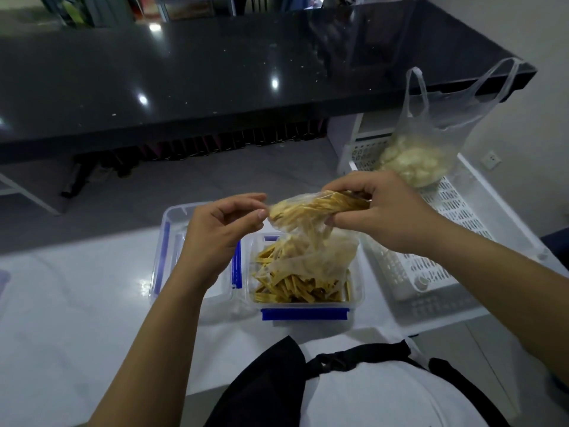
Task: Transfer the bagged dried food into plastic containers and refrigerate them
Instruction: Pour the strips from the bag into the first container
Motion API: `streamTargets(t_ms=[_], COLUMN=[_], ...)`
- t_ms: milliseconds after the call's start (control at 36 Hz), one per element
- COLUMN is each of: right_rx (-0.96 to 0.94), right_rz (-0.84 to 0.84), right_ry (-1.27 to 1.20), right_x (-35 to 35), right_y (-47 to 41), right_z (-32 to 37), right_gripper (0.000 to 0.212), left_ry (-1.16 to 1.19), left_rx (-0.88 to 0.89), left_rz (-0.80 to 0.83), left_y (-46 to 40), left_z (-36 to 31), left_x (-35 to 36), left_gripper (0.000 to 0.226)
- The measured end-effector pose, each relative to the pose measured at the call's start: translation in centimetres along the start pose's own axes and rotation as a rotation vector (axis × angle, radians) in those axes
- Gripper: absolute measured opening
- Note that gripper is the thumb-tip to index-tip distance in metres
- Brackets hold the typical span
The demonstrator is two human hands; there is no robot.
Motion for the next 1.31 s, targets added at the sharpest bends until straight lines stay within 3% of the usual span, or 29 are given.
streamTargets(t_ms=[194,361,472,611,722,778,944,1083,1306], right_rx=[0.019,0.115,0.149,0.182,0.261,0.261,0.229,0.19,-0.076], right_rz=[0.027,0.045,0.011,-0.03,0.086,0.071,-0.087,-0.197,-0.335], right_ry=[0.017,0.209,0.201,0.119,0.154,0.241,0.192,0.058,-0.086], right_x=[-0.1,-1.0,-1.8,-2.4,-0.7,1.2,5.2,5.4,1.2], right_y=[-0.1,0.0,0.7,1.7,3.1,3.7,3.7,3.0,3.4], right_z=[0.4,-1.4,-3.1,-4.4,-5.0,-5.6,-7.4,-8.0,-3.2], right_gripper=[0.029,0.032,0.019,0.018,0.053,0.057,0.041,0.013,0.009], left_ry=[-0.071,-0.007,0.009,0.017,0.025,0.031,0.027,0.027,0.037], left_rx=[0.075,0.119,0.15,0.154,0.137,0.135,0.13,0.127,0.196], left_rz=[-0.048,-0.067,-0.048,-0.05,-0.066,-0.072,-0.066,-0.066,-0.097], left_y=[-0.6,-0.7,-0.6,-0.6,-0.5,-0.5,-0.4,-0.2,-0.1], left_z=[-1.1,-2.2,-2.5,-2.4,-2.4,-2.4,-2.6,-2.4,-3.3], left_x=[-0.7,-1.4,-1.5,-1.4,-1.2,-1.2,-1.0,-1.1,-1.9], left_gripper=[0.008,0.011,0.014,0.015,0.013,0.014,0.015,0.014,0.015])
Point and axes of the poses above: each hand's wrist, its own y-axis away from the middle knuckle, its own x-axis out of the palm, z = x × y, the point moved 5 cm from there along -y, towards the middle knuckle, and after that the axes turned 7 degrees about z, right-handed, at the moved point
